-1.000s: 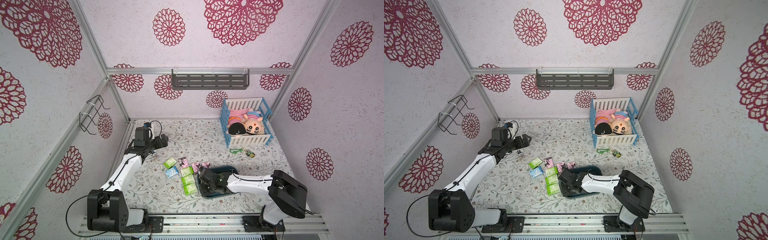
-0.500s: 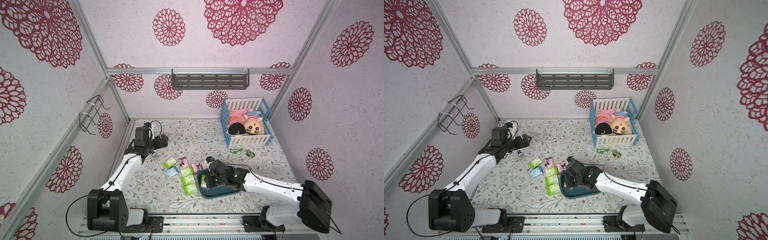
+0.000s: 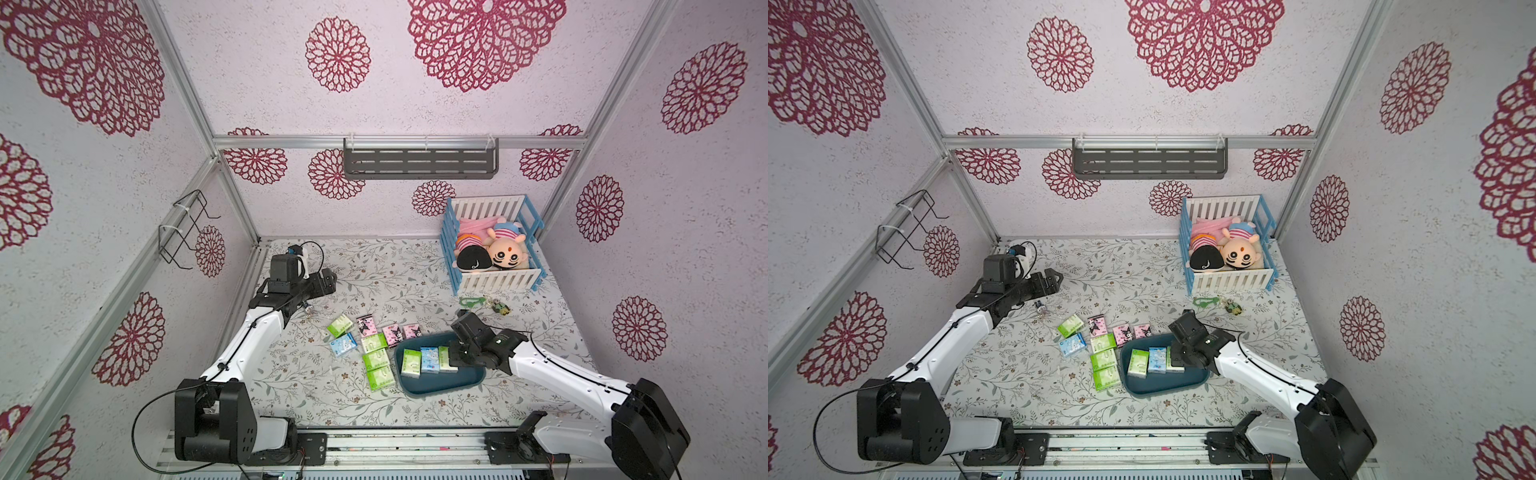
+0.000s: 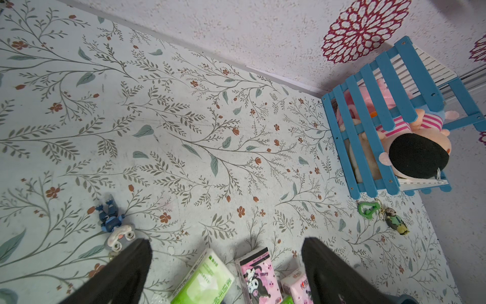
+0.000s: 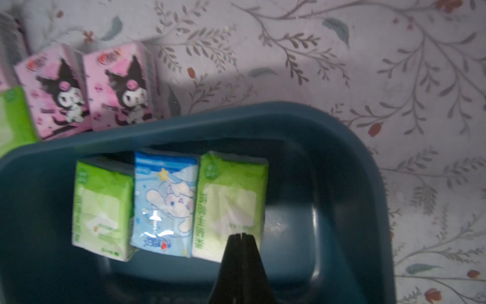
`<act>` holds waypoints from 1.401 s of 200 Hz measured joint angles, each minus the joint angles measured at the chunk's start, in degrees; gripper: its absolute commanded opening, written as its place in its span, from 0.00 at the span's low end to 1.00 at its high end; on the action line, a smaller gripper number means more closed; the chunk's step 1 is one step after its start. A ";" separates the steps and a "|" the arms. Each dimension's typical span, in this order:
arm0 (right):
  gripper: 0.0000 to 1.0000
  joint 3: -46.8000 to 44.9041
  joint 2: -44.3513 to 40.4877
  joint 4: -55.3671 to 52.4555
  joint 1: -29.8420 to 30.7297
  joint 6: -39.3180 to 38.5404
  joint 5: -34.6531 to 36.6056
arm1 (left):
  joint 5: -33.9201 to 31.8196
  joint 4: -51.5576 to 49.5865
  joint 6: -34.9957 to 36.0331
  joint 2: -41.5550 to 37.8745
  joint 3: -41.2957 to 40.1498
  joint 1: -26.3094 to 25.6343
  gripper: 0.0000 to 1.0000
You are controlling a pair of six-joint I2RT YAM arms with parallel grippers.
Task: Put the pocket tissues into the storage box
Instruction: Adjust the pocket tissues in the storage box.
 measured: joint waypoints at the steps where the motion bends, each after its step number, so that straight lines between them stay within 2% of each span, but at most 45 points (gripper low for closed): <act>1: 0.00 -0.17 0.00 -0.09 -0.11 0.02 0.07 | 0.00 0.00 0.00 0.00 0.00 0.00 0.97; 72: 0.00 -1.70 2.54 -0.09 -4.44 1.07 3.50 | 0.13 -0.02 0.02 0.39 0.02 0.00 0.97; 140: 0.00 -1.25 9.03 6.34 -4.42 -1.14 1.51 | -0.02 -0.26 0.04 0.44 0.02 0.00 0.97; 280: 0.00 2.40 13.70 12.17 -2.62 -3.30 -0.57 | -0.28 -0.55 0.07 0.44 0.02 0.00 0.97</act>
